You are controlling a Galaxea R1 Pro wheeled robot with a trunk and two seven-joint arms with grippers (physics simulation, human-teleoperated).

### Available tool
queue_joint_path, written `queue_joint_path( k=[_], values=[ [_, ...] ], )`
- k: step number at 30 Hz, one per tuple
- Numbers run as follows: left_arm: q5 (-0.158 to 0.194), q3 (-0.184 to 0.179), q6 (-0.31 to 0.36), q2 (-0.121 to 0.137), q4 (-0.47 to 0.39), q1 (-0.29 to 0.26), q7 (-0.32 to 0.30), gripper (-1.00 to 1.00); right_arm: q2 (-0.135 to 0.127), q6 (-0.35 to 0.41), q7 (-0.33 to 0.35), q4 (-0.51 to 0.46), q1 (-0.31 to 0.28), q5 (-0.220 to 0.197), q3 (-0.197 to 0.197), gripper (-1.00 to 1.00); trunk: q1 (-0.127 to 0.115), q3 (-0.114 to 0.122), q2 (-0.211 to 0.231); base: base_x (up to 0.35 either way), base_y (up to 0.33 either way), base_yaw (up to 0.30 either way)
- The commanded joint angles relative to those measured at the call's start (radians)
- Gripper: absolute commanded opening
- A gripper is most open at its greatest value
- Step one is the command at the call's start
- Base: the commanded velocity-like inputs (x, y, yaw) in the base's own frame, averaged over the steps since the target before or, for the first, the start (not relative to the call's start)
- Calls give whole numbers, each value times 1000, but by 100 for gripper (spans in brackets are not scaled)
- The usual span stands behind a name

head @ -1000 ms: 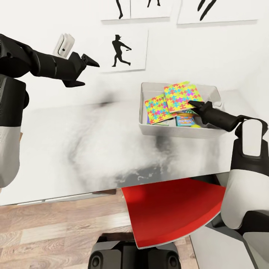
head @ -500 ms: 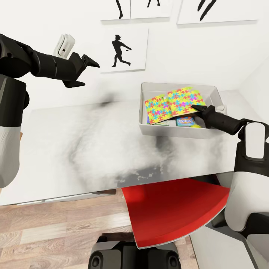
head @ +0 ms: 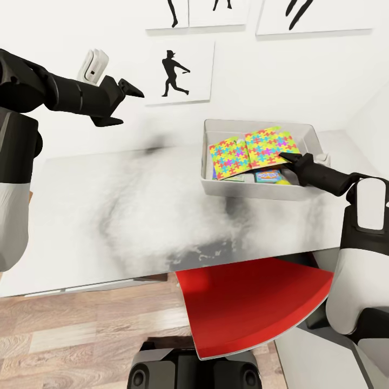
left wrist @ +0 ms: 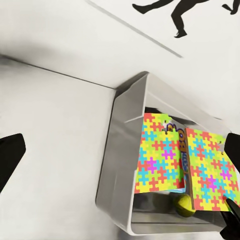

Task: Put all the toys in the child's room - the three board games (two on the bed and one on the table), the two jigsaw puzzles on the table, and the tennis ball on the table - inside the toy box on the table in the child's room.

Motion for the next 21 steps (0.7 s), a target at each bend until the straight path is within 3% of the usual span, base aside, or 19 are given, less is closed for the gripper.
queue_joint_path(
  k=[1, 21],
  values=[
    [7, -1, 1, 0, 0, -2, 8, 100, 0, 5, -1, 0, -1, -1, -1, -100, 1, -1, -2, 0, 0, 0],
    [7, -1, 1, 0, 0, -2, 8, 100, 8, 5, -14, 23, -14, 0, -2, -100, 1, -10, -2, 0, 0, 0]
  ],
)
